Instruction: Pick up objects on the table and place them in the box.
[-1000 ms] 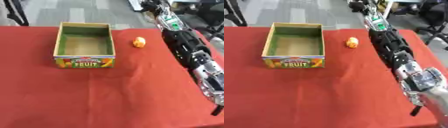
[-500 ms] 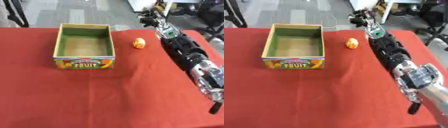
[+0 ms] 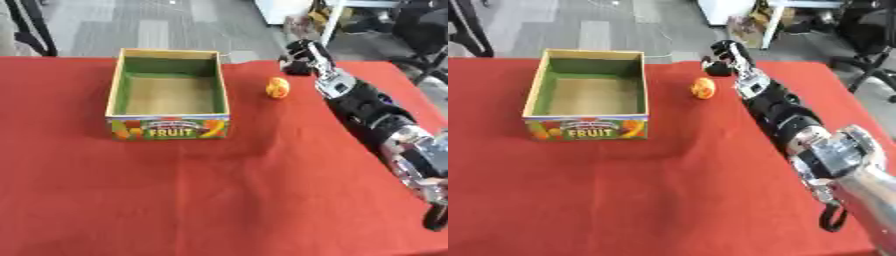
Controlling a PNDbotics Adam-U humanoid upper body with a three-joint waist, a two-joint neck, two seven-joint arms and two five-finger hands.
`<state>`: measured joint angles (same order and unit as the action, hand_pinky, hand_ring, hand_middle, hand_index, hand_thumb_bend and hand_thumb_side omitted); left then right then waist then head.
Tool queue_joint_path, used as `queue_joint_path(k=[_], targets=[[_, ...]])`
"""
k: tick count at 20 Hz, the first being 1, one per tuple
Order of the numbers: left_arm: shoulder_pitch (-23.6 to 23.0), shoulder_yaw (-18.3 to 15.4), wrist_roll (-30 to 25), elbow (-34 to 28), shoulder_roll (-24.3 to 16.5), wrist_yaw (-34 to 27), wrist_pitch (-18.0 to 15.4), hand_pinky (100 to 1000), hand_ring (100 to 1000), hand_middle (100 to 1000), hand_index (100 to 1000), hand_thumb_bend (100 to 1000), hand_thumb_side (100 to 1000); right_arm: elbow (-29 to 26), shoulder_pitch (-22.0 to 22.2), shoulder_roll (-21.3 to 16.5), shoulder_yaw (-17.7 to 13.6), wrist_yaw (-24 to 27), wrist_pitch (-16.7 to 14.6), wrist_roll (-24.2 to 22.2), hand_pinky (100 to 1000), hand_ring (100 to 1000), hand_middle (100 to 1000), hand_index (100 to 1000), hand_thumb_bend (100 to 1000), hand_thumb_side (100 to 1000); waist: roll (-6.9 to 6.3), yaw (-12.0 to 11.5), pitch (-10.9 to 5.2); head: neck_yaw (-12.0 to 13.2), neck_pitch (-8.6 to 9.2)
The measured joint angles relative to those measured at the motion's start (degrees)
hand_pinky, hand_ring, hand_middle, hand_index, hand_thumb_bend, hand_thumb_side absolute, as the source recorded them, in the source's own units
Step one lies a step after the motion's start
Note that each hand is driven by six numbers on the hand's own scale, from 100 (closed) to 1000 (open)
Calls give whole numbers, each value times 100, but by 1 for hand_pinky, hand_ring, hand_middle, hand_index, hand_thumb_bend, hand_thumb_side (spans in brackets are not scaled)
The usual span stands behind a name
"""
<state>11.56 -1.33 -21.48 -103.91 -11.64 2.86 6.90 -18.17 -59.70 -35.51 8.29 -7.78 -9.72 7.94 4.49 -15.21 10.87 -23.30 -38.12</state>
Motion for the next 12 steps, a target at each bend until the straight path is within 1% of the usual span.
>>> queue_joint_path(k=[3,6,8,9,11,12], targets=[[0,0,-2,0,0,0,-2,491,502,528,538,332,345,20,22,0,28,-331,-53,-112,731,855,759,804,161,150,-1,-6,6,-1,0],[0,0,-2,0,0,0,-2,491,501,528,538,332,345,40,27,7,27,-652,-52,-252,768,891,800,826,203,211,-11,-15,11,-1,0],[0,0,-2,0,0,0,-2,491,501,528,538,333,345,42,31,39,22,-864,-49,-379,797,918,837,846,246,261,-15,-19,16,-2,0],[0,0,-2,0,0,0,-2,491,501,528,538,333,345,43,40,63,19,-962,-49,-451,803,923,845,850,278,271,-15,-23,21,-2,0],[0,0,-2,0,0,0,-2,491,501,528,538,333,345,49,54,108,-1,-1166,-50,-605,815,932,863,862,312,321,-16,-28,34,-3,0],[0,0,-2,0,0,0,-2,491,501,528,538,332,344,55,58,116,-17,-1264,-52,-682,821,936,871,868,354,336,-16,-30,40,-3,0]])
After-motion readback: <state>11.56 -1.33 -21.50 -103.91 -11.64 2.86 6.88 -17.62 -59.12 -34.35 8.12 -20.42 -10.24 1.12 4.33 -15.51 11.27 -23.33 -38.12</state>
